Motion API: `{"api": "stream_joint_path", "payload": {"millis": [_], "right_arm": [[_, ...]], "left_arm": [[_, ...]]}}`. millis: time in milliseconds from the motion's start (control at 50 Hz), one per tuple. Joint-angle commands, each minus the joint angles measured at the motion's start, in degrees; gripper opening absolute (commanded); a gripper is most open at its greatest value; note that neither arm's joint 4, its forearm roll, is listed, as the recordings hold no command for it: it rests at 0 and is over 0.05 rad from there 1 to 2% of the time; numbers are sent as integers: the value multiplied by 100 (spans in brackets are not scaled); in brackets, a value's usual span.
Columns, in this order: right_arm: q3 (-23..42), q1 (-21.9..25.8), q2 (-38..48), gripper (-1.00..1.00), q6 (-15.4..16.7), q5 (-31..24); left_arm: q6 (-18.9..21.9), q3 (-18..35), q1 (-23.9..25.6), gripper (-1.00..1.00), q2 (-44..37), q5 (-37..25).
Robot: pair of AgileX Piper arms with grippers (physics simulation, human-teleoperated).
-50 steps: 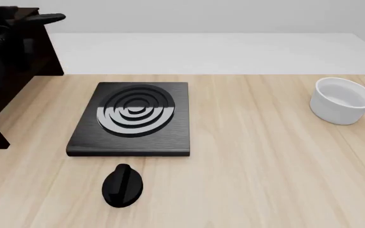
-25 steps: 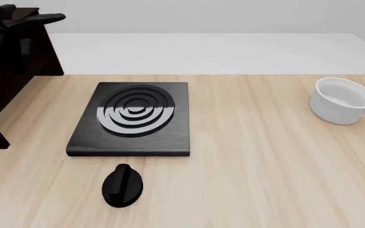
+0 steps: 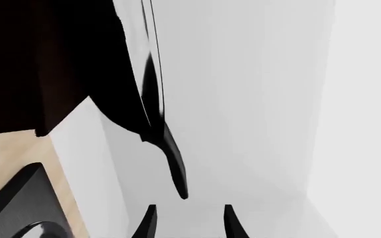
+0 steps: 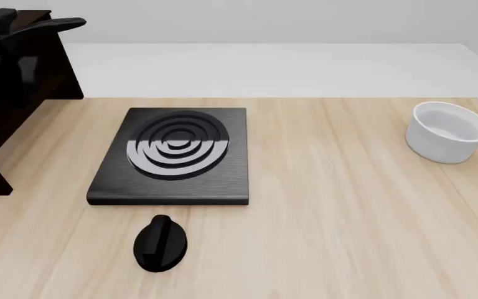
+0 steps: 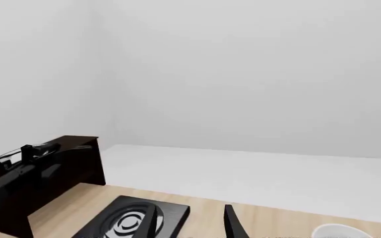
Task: Put the frying pan on the cabinet shelf.
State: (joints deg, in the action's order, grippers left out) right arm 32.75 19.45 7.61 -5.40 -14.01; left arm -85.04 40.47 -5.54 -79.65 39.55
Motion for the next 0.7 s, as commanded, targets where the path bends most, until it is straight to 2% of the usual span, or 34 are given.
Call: {"api": "stream_joint_path", "payload": {"millis": [20, 340, 440, 700], "right_arm": [[-14, -78, -105, 100, 21, -107], [-176, 9, -127, 100, 13, -47], [-143, -20, -166, 100, 6, -106], [-243, -22, -243, 100, 66, -141]], "left_arm": [[54, -550, 80, 100, 552, 44], [52, -902, 289, 100, 1385, -250], [302, -982, 422, 100, 1945, -722], [505, -1360, 564, 100, 2599, -1191]]}}
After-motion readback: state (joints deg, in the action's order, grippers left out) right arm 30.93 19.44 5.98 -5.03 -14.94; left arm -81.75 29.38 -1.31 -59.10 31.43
